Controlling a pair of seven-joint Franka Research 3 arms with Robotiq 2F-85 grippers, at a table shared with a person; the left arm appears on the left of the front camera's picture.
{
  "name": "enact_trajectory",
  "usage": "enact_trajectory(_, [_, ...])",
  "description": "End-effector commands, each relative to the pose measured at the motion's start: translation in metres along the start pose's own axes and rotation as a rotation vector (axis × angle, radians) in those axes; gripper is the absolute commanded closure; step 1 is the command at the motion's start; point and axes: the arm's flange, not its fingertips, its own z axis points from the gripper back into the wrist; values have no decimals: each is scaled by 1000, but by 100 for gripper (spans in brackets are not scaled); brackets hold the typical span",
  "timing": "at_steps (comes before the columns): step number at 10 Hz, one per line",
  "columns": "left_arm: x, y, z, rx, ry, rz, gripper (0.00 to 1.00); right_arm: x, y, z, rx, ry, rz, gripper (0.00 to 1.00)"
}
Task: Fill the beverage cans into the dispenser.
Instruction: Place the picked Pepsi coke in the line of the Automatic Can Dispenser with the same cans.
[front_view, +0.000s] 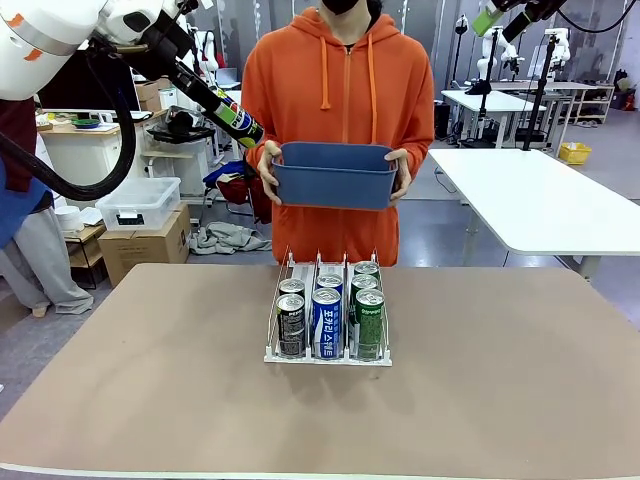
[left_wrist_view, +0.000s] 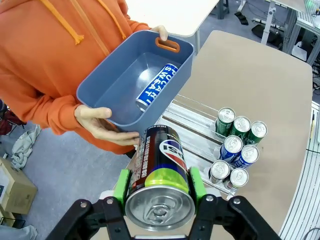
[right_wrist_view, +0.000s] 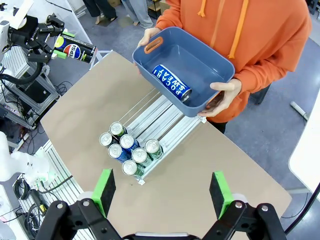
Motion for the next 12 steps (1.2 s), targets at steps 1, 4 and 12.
enact_trajectory(1, [1,-1,3,3,-4,-2,66,-1,0,1,1,2,2,0])
enact_trajectory(4, [1,-1,3,3,-4,-2,66,-1,0,1,1,2,2,0])
enact_trajectory(12, [-2,-11,6,19,44,-3,42,-1,0,1,1,2,2,0])
